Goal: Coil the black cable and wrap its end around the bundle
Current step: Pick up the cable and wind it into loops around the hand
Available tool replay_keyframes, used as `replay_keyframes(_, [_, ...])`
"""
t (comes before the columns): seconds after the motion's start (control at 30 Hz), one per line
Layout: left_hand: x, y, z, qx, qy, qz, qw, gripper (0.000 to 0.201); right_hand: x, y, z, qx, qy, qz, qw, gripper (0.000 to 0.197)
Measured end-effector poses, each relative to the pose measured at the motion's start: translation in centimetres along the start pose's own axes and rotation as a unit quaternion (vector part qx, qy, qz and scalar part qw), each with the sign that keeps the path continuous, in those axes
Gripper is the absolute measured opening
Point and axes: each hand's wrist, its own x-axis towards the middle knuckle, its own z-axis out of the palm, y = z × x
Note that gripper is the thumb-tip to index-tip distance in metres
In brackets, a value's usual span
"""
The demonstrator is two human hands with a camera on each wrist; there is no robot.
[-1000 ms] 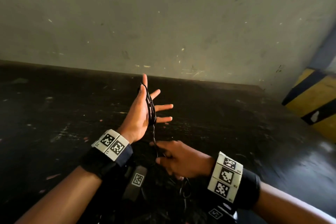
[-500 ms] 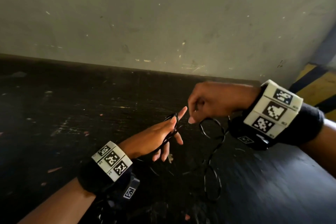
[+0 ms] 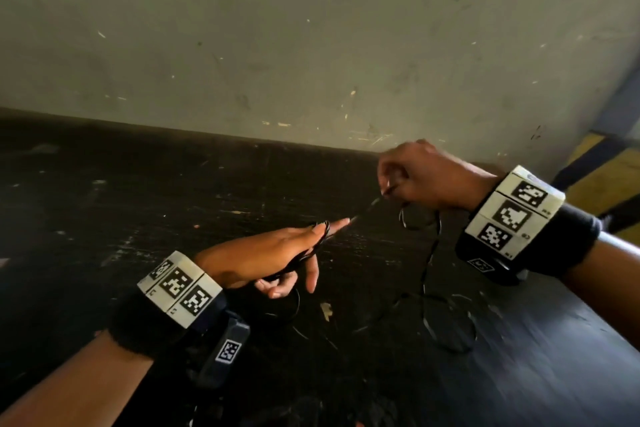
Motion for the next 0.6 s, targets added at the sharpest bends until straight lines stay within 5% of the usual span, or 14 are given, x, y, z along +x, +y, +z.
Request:
replay_keyframes(0.07, [-0.3, -0.3, 0.4, -0.055, -0.055, 0.012, 0.997, 0.047, 0.3, 0.4, 0.0, 0.142, 0.060, 0.017, 0.988, 0.010])
replay_keyframes(0.2, [-0.5, 0.1, 1.0, -0.133, -0.150, 0.026, 0.979, 0.049, 0.5, 0.7, 0.5, 0.374, -0.054, 0.092, 0.921, 0.032])
replay_keyframes(0.27, [-0.7, 0.4, 1.2, -0.184, -0.209, 0.047, 0.959, 0.048, 1.0, 1.2, 0.9, 0.310, -0.024, 0.079, 0.947, 0.038])
replay_keyframes(0.33, [-1.2, 0.8, 1.1, -0.251, -0.260, 0.079, 0.929, 0.047, 1.4, 2.0, 1.6, 0.174, 0.083, 0.040, 0.980, 0.039])
replay_keyframes(0.43, [-1.5, 1.7, 1.1, -0.348, -0.301, 0.154, 0.874, 0.050, 1.3, 2.8, 4.0, 0.061, 0.152, -0.018, 0.986, 0.042])
replay_keyframes(0.6, [-0.5, 4.1, 0.3, -0.497, -0.217, 0.287, 0.790, 0.050, 0.2, 0.9, 9.7, 0.148, 0.137, -0.031, 0.979, 0.043])
